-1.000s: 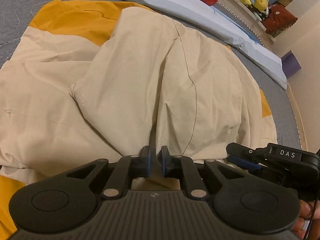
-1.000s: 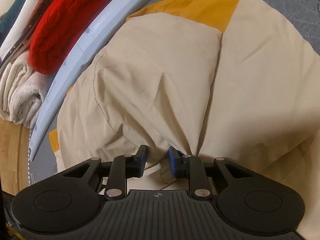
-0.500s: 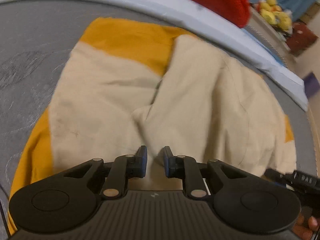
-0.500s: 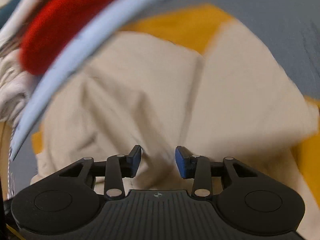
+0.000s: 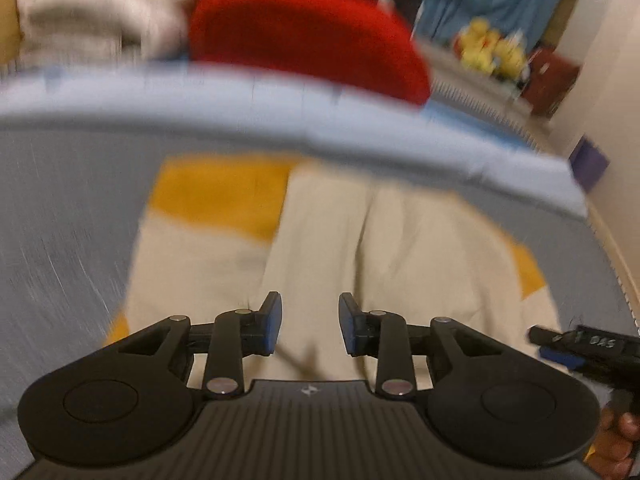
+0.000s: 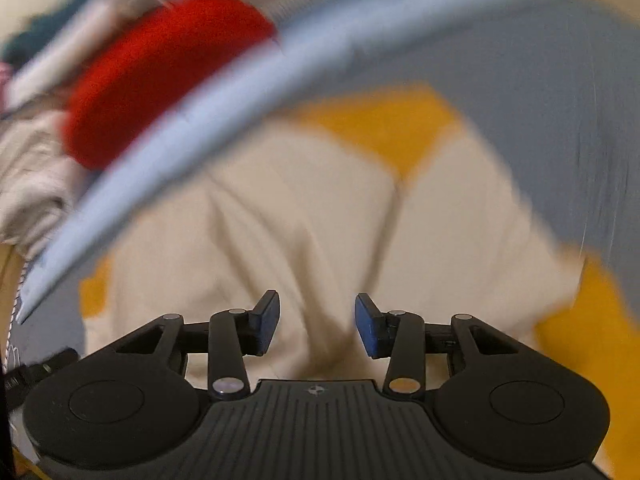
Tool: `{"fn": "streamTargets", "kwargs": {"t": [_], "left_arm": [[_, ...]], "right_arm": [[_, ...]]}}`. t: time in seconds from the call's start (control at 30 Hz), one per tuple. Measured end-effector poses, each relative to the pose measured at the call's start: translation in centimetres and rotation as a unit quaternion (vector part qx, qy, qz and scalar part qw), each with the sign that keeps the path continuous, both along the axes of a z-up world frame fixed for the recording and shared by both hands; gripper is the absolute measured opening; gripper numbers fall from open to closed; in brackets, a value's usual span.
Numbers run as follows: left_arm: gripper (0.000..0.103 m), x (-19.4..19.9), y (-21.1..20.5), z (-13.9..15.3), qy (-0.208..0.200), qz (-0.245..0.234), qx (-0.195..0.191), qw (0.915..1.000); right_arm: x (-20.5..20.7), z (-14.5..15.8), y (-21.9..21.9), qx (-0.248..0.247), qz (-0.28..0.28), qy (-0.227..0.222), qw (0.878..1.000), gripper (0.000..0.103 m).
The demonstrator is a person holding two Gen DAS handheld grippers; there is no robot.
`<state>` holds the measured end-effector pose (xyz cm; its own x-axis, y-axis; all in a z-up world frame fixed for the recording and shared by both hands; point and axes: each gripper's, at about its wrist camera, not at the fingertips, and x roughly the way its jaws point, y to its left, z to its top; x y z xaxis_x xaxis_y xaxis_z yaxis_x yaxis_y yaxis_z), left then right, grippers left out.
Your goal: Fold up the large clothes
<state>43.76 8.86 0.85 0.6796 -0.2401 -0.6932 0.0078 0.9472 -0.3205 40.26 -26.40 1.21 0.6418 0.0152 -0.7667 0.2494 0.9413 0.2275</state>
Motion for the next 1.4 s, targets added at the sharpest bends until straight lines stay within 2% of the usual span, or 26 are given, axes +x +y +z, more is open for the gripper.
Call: {"fn": "streamTargets", "kwargs": {"t": [0.07,0.13,0.2,0.27,0.33,0.43,0.57,0.77,0.97,1.03,1.07,1.13,1.23,1.3,1.37,1.4], "left_arm": [[0.035,-1.5,0.6,2.7,-0.051,0.002,0.007,0.9986],[0.035,-3.6,1.0,5.3,-0.099,-0.002,0.011,0.9950],[0.050,-5.9,1.5,7.4,-0.134,-0.012,0.019,0.9907],[0.055,-9.0,2.3,9.6,-0.159,-0.016,0.021,0.9869],[0.055,-12.6,3.3,11.9,-0.171,-0.003,0.027,0.9849],[0.055,-18.7,4.9,15.0,-0.185,0.009,0.015,0.9827],[0.055,-27.7,6.0,19.0,-0.207,0.009,0.040,0.9776],[0.055,-39.9,7.4,24.7,-0.247,0.007,0.025,0.9686],[0.055,-47.8,8.0,30.5,-0.282,-0.002,0.011,0.9593],[0.055,-49.9,8.1,32.2,-0.293,-0.004,0.000,0.9561],[0.055,-50.9,8.2,32.9,-0.298,-0.007,-0.009,0.9545],[0.056,-52.3,8.1,33.3,-0.305,-0.015,-0.022,0.9521],[0.057,-52.6,7.2,30.9,-0.295,-0.016,-0.015,0.9553],[0.057,-51.2,6.6,27.1,-0.278,-0.007,-0.011,0.9606],[0.056,-49.7,5.7,21.9,-0.259,0.012,0.007,0.9657],[0.053,-48.9,5.3,19.0,-0.241,0.025,0.018,0.9700]], "right_arm": [[-1.6,3.2,0.3,-0.024,0.026,-0.063,0.997,0.044],[-3.7,6.5,0.6,-0.044,0.056,-0.126,0.990,0.044],[-6.0,9.2,0.6,-0.054,0.081,-0.171,0.980,0.044],[-9.0,12.3,0.3,-0.054,0.095,-0.205,0.973,0.044],[-12.8,15.2,-0.3,-0.045,0.095,-0.235,0.966,0.046],[-20.0,18.5,-1.7,-0.033,0.087,-0.267,0.959,0.048],[-29.0,22.8,-2.9,-0.047,0.097,-0.301,0.948,0.048],[-42.2,29.4,-5.7,-0.066,0.069,-0.357,0.929,0.048],[-51.2,36.9,-8.0,-0.101,0.053,-0.428,0.897,0.049],[-53.4,38.9,-8.6,-0.105,0.047,-0.450,0.886,0.051],[-54.5,39.7,-8.9,-0.107,0.043,-0.460,0.881,0.056],[-55.7,40.3,-9.7,-0.113,0.038,-0.468,0.876,0.061],[-55.4,38.2,-11.2,-0.126,0.028,-0.445,0.886,0.061],[-54.1,34.9,-12.2,-0.134,0.019,-0.421,0.897,0.060],[-52.4,30.1,-13.3,-0.140,0.001,-0.385,0.912,0.057],[-51.5,27.5,-14.0,-0.139,-0.010,-0.366,0.920,0.049]]}}
